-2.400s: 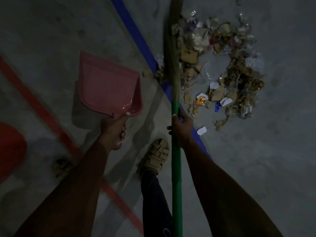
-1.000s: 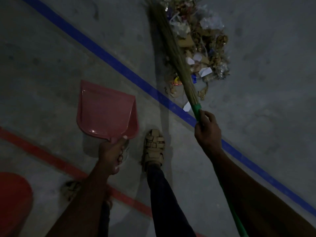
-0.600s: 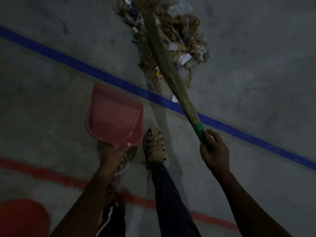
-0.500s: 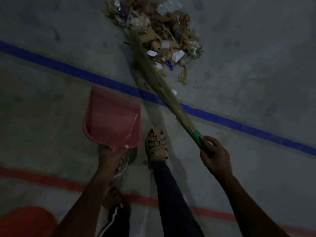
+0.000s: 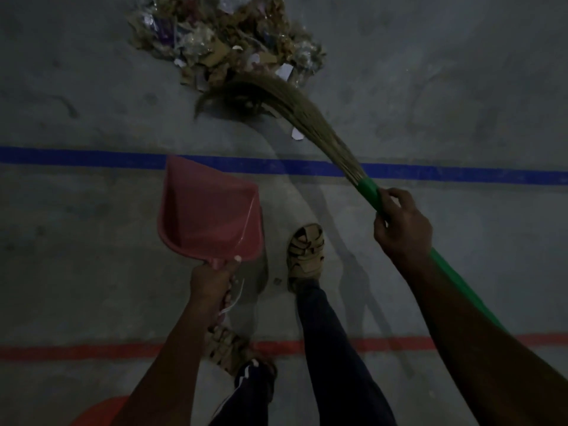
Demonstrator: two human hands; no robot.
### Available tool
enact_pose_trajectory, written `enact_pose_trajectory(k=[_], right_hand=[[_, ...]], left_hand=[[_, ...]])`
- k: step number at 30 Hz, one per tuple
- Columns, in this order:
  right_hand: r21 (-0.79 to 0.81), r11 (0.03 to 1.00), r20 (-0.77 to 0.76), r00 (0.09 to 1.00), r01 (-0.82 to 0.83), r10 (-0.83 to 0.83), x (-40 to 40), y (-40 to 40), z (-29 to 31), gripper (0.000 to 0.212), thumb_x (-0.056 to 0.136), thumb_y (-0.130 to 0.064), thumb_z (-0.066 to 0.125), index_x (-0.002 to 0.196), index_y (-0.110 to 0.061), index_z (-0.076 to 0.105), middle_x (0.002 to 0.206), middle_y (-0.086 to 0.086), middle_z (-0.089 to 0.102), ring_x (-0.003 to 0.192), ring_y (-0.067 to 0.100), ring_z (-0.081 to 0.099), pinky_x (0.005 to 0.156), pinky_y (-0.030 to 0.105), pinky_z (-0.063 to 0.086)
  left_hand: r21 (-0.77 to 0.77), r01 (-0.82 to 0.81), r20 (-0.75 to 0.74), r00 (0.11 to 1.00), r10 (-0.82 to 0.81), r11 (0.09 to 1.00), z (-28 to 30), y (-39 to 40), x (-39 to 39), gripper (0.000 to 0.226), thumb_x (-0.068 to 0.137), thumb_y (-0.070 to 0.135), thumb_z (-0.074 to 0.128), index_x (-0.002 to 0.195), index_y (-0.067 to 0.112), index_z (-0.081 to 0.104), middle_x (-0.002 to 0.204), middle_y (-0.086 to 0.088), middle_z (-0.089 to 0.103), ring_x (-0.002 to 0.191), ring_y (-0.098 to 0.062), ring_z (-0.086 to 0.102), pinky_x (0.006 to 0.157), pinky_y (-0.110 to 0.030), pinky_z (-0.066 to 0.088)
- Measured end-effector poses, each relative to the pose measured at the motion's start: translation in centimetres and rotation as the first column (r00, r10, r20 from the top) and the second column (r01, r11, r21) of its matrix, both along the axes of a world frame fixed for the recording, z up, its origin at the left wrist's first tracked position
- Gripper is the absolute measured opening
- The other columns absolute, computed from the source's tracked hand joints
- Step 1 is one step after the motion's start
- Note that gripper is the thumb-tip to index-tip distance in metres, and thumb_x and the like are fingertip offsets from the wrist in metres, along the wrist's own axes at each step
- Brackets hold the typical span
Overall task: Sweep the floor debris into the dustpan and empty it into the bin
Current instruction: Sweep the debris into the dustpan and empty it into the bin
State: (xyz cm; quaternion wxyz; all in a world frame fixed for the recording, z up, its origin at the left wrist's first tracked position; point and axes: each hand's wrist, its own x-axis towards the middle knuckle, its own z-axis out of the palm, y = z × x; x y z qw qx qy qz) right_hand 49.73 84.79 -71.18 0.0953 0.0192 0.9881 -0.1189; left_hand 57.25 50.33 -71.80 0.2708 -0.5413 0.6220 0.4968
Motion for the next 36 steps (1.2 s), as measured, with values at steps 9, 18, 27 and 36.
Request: enact_pose_trajectory(k=[9,18,27,36], right_hand=[[-0.077,0.972,0.020,0.975,0.223,-0.222,4.9,1.9,1.6,0.054,0.084,-0.009,0.068,0.136,-0.009,0.053,0.127,0.013,0.052,0.076,0.027,0.061,0.060,0.028,0.044],[0.044,0.923,0.430,0.826,0.383,-0.364,3.2,-1.0,0.3,0.024,0.086,-0.014,0.059,0.107,-0.002,0.059,0.095,0.018,0.056,0.064,0.023,0.051,0.055,0.023,0.035],[-0.331,0.843,0.488,0.841,0.424,-0.232,0.2,-11.2,0.8,0.013,0.085,-0.008,0.061,0.075,-0.003,0.054,0.061,0.001,0.046,0.053,0.017,0.047,0.036,0.015,0.027],[-0.353,0.825,0.330,0.884,0.441,-0.332,-0.8,-7.9,5.4,0.039,0.088,-0.009,0.064,0.121,0.012,0.059,0.095,0.023,0.064,0.080,0.031,0.062,0.066,0.036,0.048]], left_hand=[[0.084,0.026,-0.019,1.000,-0.024,0.996,1.2,0.4,1.5,0.045,0.088,0.029,0.079,0.059,0.002,0.056,0.041,-0.006,0.043,0.029,-0.015,0.037,0.041,-0.019,0.030],[0.092,-0.090,0.016,0.996,0.089,0.992,2.3,-0.8,3.3,0.045,0.086,0.028,0.080,0.062,0.001,0.053,0.041,-0.006,0.043,0.031,-0.015,0.038,0.042,-0.021,0.033],[0.092,-0.179,-0.034,0.983,0.183,0.980,2.0,0.8,1.7,0.028,0.086,0.022,0.081,0.085,0.001,0.062,0.048,-0.002,0.052,0.031,-0.012,0.043,0.035,-0.017,0.036],[0.190,-0.211,-0.090,0.969,0.231,0.959,0.6,1.6,-3.0,0.030,0.091,0.017,0.075,0.095,0.002,0.049,0.042,-0.006,0.040,0.026,-0.013,0.033,0.038,-0.015,0.031]])
